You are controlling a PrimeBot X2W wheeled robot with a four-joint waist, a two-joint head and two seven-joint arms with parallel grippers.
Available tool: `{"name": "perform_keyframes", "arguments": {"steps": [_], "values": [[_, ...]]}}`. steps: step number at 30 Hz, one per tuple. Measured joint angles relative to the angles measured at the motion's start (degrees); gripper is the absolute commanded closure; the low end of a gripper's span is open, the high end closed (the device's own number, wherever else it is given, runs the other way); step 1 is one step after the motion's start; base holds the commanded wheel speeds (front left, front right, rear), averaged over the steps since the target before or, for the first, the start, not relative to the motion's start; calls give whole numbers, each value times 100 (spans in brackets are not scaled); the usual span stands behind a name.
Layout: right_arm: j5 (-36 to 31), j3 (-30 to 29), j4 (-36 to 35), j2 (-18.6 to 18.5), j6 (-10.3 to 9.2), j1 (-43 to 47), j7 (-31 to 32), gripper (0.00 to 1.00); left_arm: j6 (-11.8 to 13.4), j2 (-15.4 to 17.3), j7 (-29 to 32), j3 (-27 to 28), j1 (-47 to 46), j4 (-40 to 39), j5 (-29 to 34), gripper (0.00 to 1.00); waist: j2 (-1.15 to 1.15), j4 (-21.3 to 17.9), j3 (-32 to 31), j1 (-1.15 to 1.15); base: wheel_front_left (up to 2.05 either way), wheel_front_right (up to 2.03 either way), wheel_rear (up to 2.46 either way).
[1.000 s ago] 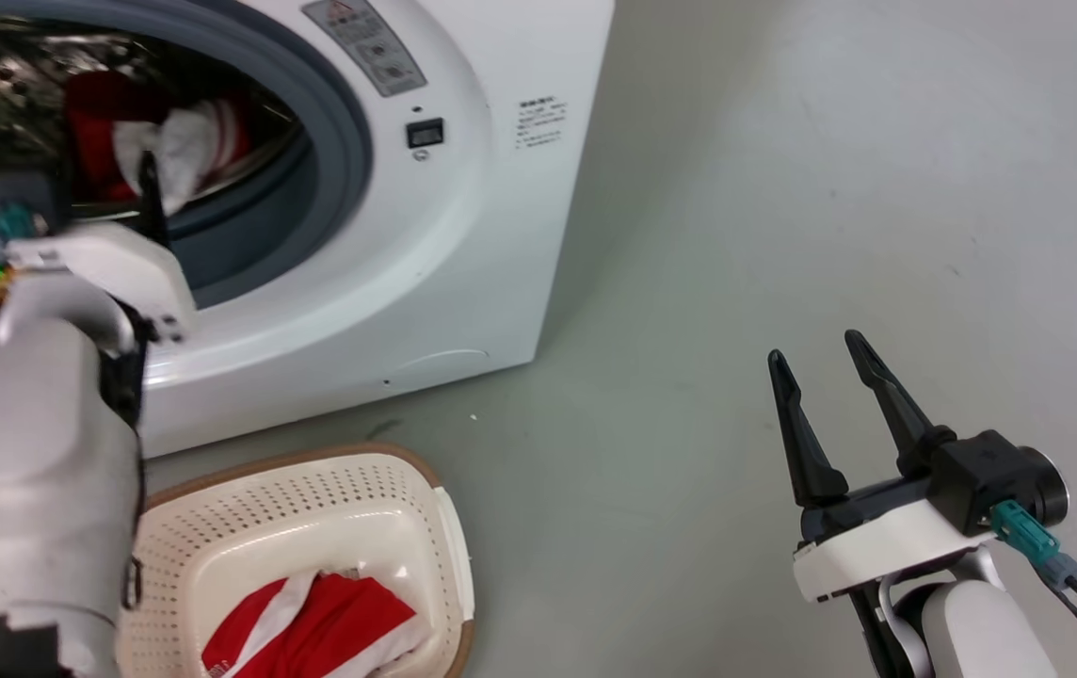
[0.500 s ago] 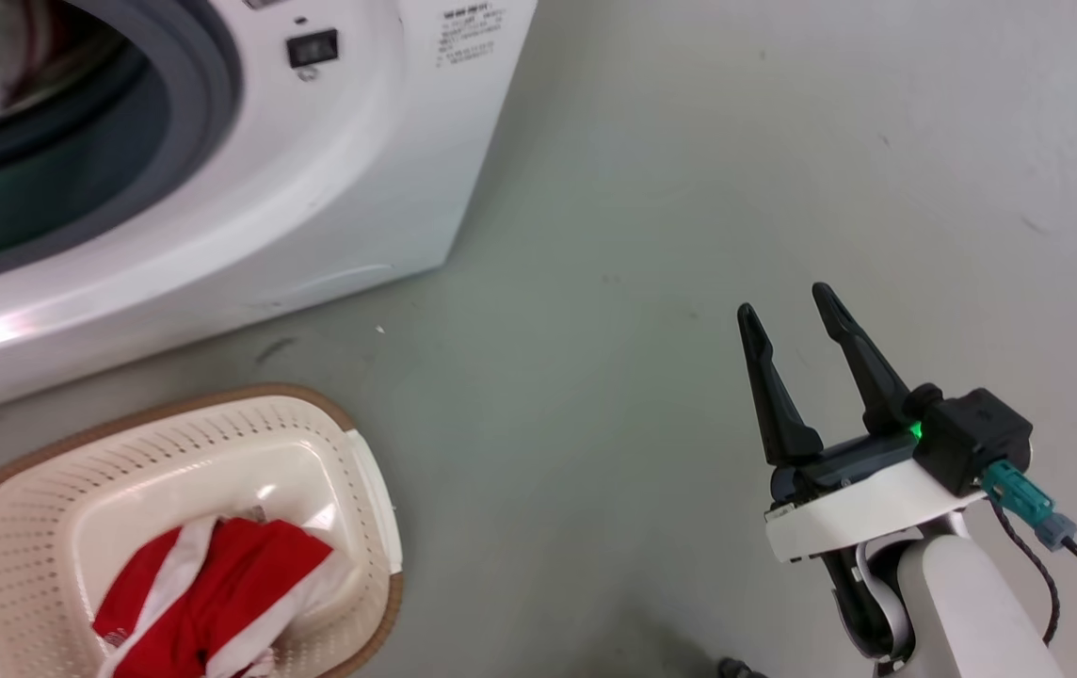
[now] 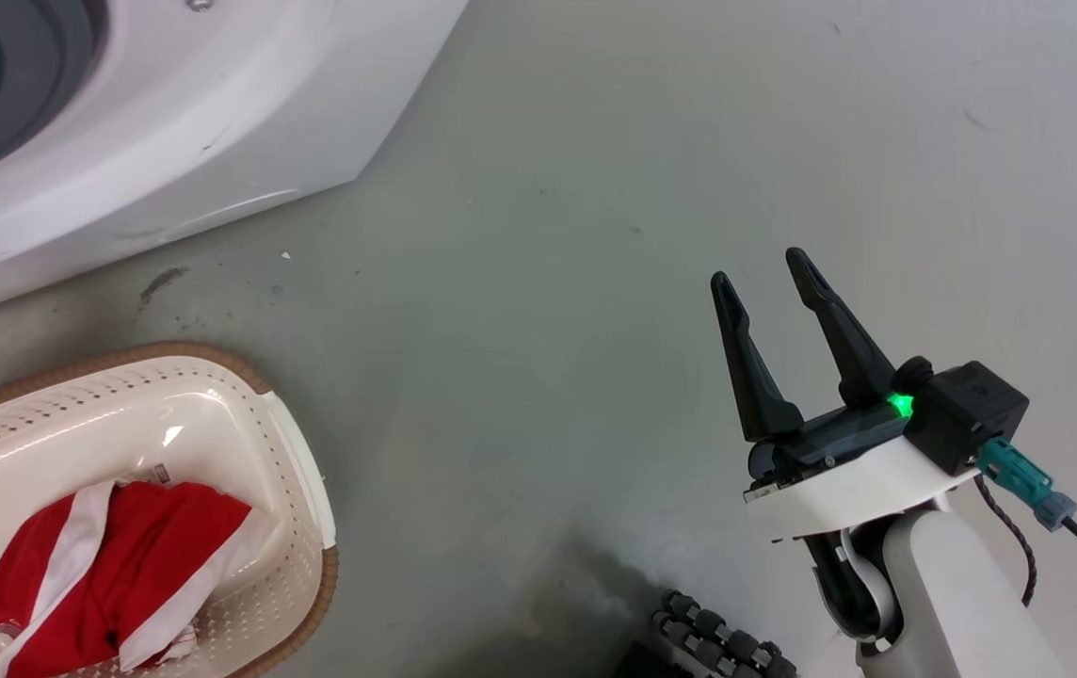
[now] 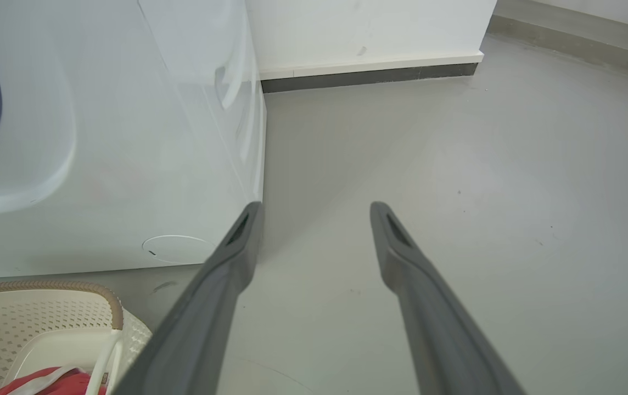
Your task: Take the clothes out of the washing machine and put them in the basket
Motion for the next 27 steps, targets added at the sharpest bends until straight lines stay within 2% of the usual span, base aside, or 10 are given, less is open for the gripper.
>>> {"name": "perform_keyframes", "arguments": {"steps": [5, 6, 7, 8, 11, 17, 27], "values": [[31, 32, -9, 0, 1, -1, 0, 0, -9, 60, 825, -226, -74, 58, -297, 0, 0, -51, 73, 0, 0, 0, 0], [37, 33, -10, -1, 0, -1, 0, 0, -9, 91, 887, -241, -91, 30, -337, 27, 0, -54, 83, 0, 0, 0, 0], [42, 35, -10, -1, 0, -2, 0, 0, -9, 123, 990, -254, -96, 11, -368, 73, 0, -58, 89, 0, 0, 0, 0], [44, 40, -9, 0, 1, -3, 0, 0, -9, 145, 1070, -242, -91, 9, -413, 100, 0, -59, 89, 0, 0, 0, 0], [44, 40, -3, 0, 0, -28, 0, 0, -1, 202, 1096, -213, -33, -141, -480, 100, 0, -62, 83, 0, 0, 0, 0], [1, -45, 31, 0, 0, -36, 0, 0, 163, 207, 545, -194, 383, -659, -555, 100, 0, -15, -32, 0, 0, 0, 0], [-315, -209, 99, 2, 1, -27, -1, 0, 708, 2, -1418, -3, 1382, -1351, -727, 100, 0, 152, -567, -1, 0, 0, 0]]}}
